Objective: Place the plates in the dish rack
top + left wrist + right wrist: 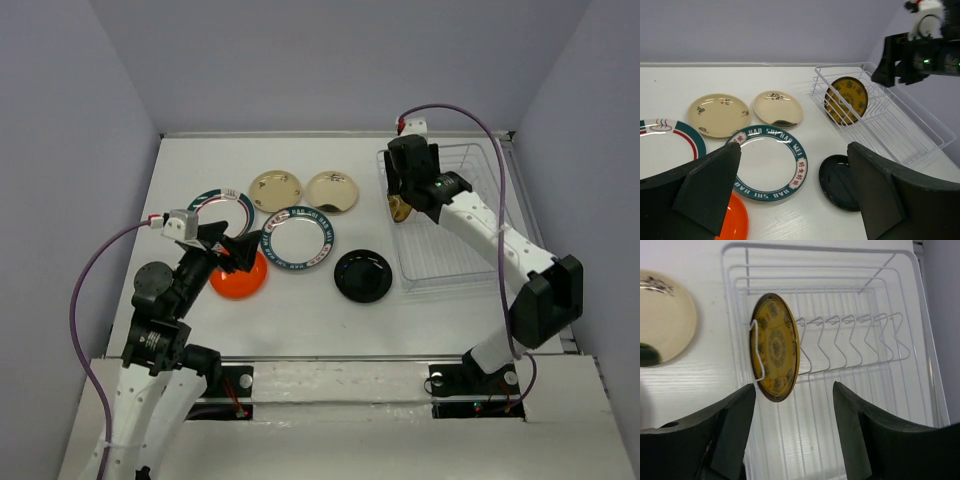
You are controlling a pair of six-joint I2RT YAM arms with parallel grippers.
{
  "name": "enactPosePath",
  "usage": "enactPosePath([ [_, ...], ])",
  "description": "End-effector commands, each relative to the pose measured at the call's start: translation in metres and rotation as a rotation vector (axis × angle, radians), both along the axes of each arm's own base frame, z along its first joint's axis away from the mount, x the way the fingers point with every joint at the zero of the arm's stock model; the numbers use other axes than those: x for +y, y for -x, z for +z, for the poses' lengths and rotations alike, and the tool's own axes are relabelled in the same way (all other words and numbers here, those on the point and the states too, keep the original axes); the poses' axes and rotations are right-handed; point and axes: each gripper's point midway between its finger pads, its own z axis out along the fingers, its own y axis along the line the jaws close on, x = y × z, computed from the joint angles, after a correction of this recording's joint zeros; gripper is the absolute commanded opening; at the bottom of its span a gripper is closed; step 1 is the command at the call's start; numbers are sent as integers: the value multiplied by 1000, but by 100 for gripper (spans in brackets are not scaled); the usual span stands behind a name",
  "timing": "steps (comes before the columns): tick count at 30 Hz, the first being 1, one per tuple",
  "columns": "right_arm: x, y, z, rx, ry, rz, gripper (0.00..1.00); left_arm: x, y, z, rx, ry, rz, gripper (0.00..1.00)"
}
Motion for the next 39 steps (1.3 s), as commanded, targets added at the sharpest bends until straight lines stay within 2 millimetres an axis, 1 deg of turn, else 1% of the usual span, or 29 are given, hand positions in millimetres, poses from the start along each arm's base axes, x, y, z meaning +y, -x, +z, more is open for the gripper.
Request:
enactPosePath([
  [1,32,27,62,-117,-238,151,72,19,-10,18,-22,6,112,99],
  [2,53,36,65,-106,-299,240,73,23,-12,17,-17,7,135,99],
  [3,62,46,77,-128,-359,278,74,26,-14,16,-11,6,150,99],
  [4,90,58,77,-123,-440,375,75,30,-16,16,-6,6,176,99],
  [5,91,57,90,-168,-462,384,76,30,-17,14,1,3,176,99],
  [6,121,75,82,-129,-517,493,76,36,-19,14,5,4,210,99],
  [7,141,81,95,-162,-603,548,77,41,-21,13,14,6,237,99],
  [8,164,94,93,-136,-657,628,77,49,-23,12,20,10,284,99],
  [9,180,102,87,-113,-692,673,76,57,-25,11,26,14,331,99],
  [10,209,112,88,-106,-768,727,75,64,-27,8,43,20,373,99],
  [11,226,119,86,-92,-819,766,74,79,-29,6,56,27,459,99],
  [12,241,127,81,-75,-864,803,74,87,-30,4,68,34,502,99],
  [13,254,133,68,-45,-919,796,72,94,-30,0,88,42,542,99],
  [14,278,143,59,-33,-953,832,72,104,-30,-1,96,48,600,99],
  [16,302,153,44,0,-980,848,71,110,-28,-2,100,67,635,99],
  [17,312,158,33,29,-973,847,71,113,-28,-2,97,70,647,99],
  [18,335,172,13,75,-979,863,71,118,-26,0,91,84,669,99],
  [19,338,170,-3,99,-960,850,71,121,-26,0,90,85,681,99],
  [20,348,172,-6,110,-994,844,71,124,-25,1,88,89,698,99],
  [21,359,176,-32,168,-1009,814,71,124,-24,2,85,95,701,99],
  [24,376,175,-55,206,-1048,787,71,125,-21,6,71,109,703,99],
  [25,382,174,-79,252,-1051,750,70,126,-21,6,68,110,704,99],
  [27,389,171,-94,287,-1088,704,67,126,-17,10,51,122,699,99],
  [28,393,170,-111,306,-1091,684,65,125,-16,12,44,126,694,99],
  [30,395,170,-127,342,-1123,628,63,122,-15,13,38,127,679,99],
  [31,399,173,-131,345,-1136,627,60,119,-14,15,30,130,662,99],
  [33,401,173,-151,381,-1143,584,59,115,-13,15,28,127,640,99],
  [35,402,166,-164,368,-1136,541,56,106,-12,17,18,128,597,99],
  [39,406,160,-170,362,-1165,498,50,99,-10,18,9,122,557,99],
])
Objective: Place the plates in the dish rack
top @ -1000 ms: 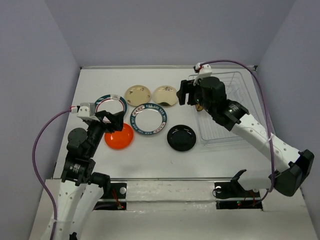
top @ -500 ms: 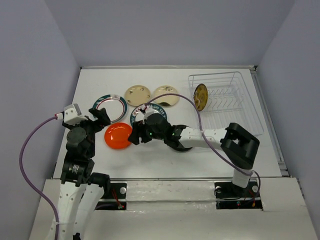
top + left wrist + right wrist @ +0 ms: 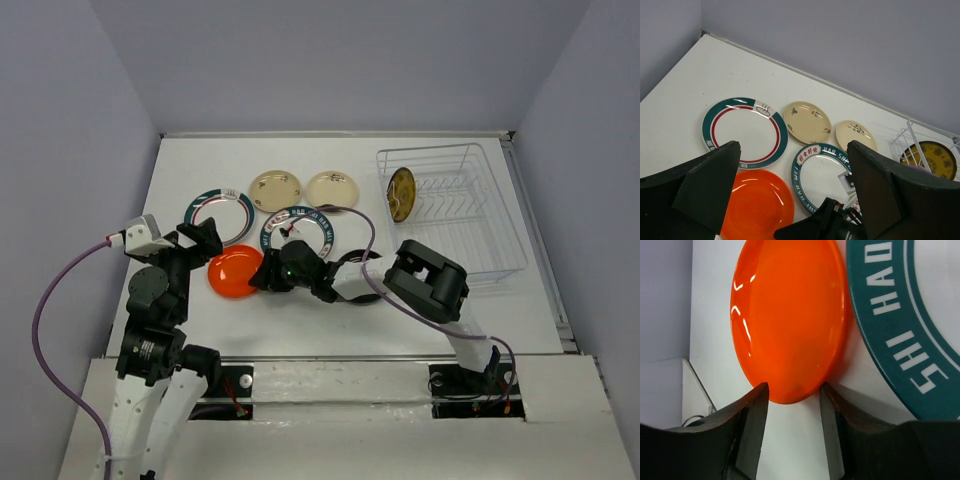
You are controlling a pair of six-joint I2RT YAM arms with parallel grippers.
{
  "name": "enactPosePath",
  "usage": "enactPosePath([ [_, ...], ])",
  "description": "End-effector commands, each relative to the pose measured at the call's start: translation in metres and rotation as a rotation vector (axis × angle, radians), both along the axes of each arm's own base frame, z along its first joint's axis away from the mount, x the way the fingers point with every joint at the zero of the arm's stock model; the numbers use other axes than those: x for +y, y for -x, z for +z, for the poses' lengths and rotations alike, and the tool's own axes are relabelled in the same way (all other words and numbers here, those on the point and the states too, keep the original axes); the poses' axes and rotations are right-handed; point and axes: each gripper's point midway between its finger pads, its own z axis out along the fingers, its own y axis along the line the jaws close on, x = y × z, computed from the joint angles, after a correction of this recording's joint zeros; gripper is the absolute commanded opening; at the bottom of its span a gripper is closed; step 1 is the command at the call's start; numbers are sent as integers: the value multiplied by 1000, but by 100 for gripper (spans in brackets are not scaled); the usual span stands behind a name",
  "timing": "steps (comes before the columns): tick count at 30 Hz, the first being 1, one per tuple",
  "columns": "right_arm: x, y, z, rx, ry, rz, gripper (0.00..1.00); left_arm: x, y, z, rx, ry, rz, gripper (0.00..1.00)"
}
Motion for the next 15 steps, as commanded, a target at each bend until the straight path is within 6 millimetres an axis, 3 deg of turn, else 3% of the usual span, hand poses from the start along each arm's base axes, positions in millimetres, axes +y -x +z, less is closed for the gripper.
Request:
enactPosePath([
  [1,13,-17,4,19,-70,-108,41,-7,6,29,-97,16,-38,99],
  [6,-4,-22,-12,29,-44,-190,9,-10,8,32,-107,14,-54,99],
  [9,-13,-16,-8,-14,-38,-155,7,-14,8,33,-111,7,-79,99],
  [12,-19,-5,27,-79,-60,-107,7,-15,8,33,-112,6,-82,99],
  [13,-33,-1,26,-121,-18,-92,7,-15,8,33,-114,5,-81,99],
  [14,-40,-1,69,-183,-63,-98,7,-15,8,34,-115,4,-81,99],
  [15,-50,-3,84,-223,-57,-114,7,-14,9,35,-118,5,-81,99],
])
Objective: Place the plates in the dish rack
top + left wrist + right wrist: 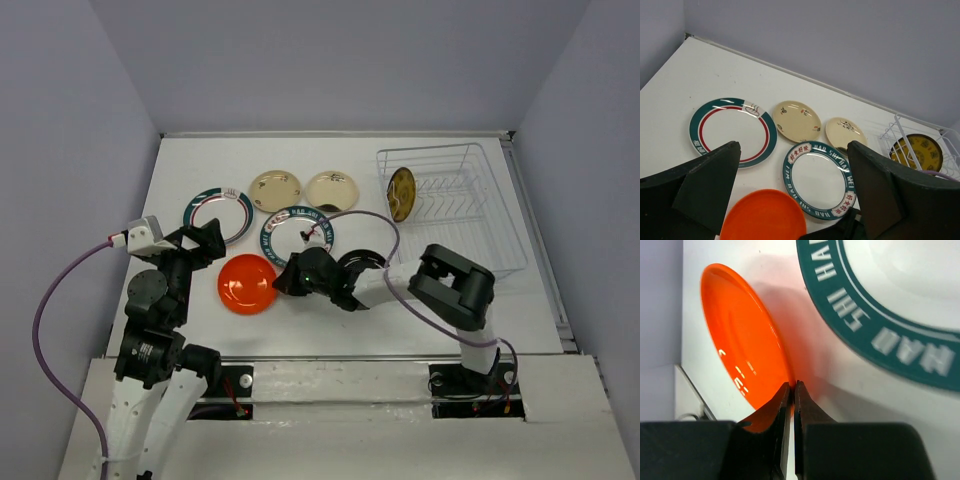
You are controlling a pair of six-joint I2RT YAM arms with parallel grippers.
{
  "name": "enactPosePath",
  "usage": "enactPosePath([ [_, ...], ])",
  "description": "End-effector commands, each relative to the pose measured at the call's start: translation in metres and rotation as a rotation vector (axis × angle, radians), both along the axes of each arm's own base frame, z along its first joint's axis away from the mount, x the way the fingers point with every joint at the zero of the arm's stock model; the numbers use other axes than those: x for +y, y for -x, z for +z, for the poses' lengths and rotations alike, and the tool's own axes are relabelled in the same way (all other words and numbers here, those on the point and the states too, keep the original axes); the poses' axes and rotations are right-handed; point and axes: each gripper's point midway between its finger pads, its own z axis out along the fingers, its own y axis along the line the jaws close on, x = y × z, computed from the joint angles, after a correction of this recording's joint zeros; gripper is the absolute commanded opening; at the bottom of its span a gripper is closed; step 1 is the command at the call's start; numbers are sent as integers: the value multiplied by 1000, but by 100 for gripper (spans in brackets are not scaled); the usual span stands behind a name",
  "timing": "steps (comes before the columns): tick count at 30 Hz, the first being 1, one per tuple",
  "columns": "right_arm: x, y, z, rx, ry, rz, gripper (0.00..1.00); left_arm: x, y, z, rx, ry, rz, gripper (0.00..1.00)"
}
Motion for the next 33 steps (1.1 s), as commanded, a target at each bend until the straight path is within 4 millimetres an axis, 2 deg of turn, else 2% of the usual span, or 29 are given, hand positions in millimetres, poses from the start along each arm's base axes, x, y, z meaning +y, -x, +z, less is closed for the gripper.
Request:
enactPosePath([
  [1,-43,-12,105,-319,19,-64,7,0,4,28,-89,6,-6,99],
  [2,-62,-13,110,-356,91,-85,7,0,4,29,-92,5,-8,99],
  [3,-85,-24,157,-434,71,-150,7,-1,4,27,-87,2,-12,99],
  [4,-113,-38,167,-504,187,-207,7,-1,4,27,-87,4,-15,99],
  [5,-150,-58,204,-558,195,-296,7,-3,3,27,-86,1,-24,99],
  [7,-197,-82,230,-613,292,-366,7,-5,3,26,-83,-5,-35,99],
  [8,-240,-103,239,-607,356,-451,7,-7,2,26,-81,-8,-47,99],
  [9,-264,-110,252,-622,378,-501,7,-8,2,26,-81,-12,-51,99],
  [10,-299,-110,274,-666,432,-582,7,-8,2,25,-79,-12,-53,99],
  [12,-350,-115,300,-698,529,-727,7,-9,2,25,-78,-11,-58,99],
  [13,-396,-117,309,-693,648,-847,7,-11,1,24,-75,-14,-64,99],
  [14,-415,-118,317,-694,696,-898,7,-11,-1,23,-68,-16,-64,99],
  [15,-448,-120,328,-684,747,-991,7,-13,-2,22,-62,-16,-73,99],
  [19,-491,-127,326,-624,911,-1045,7,-17,-6,18,-43,-25,-90,99],
  [20,-493,-129,323,-610,931,-1038,7,-18,-7,16,-36,-27,-92,99],
  [23,-486,-147,298,-552,1010,-968,7,-21,-10,13,-21,-32,-103,99],
  [25,-484,-151,286,-516,1039,-936,7,-23,-12,11,-11,-33,-114,99],
  [33,-461,-173,242,-436,1032,-800,7,-43,-30,-15,95,-40,-195,99],
])
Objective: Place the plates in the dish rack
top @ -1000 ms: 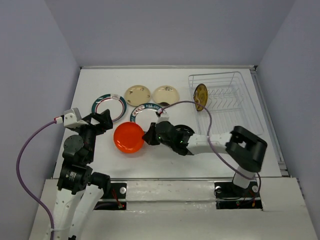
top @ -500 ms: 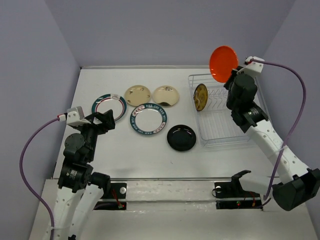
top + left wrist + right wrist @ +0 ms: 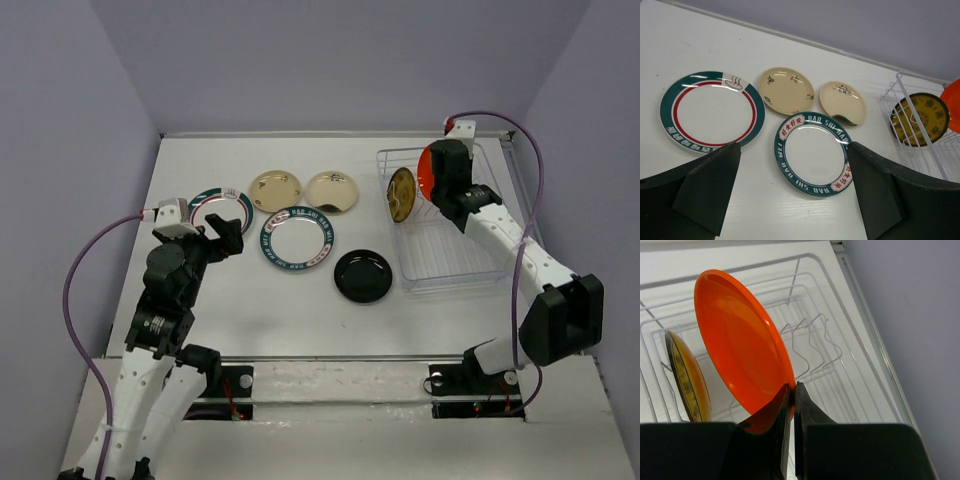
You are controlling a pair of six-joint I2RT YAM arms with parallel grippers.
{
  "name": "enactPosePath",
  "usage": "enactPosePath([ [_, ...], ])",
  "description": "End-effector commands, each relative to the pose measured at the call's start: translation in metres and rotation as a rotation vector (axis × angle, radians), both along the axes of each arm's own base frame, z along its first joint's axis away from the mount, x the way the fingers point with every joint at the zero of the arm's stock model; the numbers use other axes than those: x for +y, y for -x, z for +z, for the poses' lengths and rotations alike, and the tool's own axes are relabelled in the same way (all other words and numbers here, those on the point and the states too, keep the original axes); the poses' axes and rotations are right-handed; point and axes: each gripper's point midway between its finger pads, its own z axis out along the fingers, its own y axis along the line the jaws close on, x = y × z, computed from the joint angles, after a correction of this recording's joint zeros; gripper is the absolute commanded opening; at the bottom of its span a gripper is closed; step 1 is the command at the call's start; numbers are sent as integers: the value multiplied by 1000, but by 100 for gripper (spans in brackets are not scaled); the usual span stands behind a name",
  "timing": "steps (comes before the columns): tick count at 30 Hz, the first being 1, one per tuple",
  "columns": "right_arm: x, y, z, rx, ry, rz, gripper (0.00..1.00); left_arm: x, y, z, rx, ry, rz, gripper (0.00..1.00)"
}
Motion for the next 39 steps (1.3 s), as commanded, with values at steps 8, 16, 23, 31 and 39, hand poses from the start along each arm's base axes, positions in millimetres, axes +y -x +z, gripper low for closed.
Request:
enactPosePath([
  [8,19,-20,4,2,-56,50,7,-14,-13,7,2,4,-65,99],
  [16,20,-24,-16,47,-59,27,7,-14,-14,4,10,0,-66,99],
  [23,19,-26,-29,66,-37,-14,7,-15,-14,-2,38,0,-71,99],
  [31,37,-31,-47,102,-18,9,7,-31,-16,-36,168,67,-119,99],
  [39,43,-30,-66,128,-36,4,18,-52,-27,-95,328,277,-109,99],
])
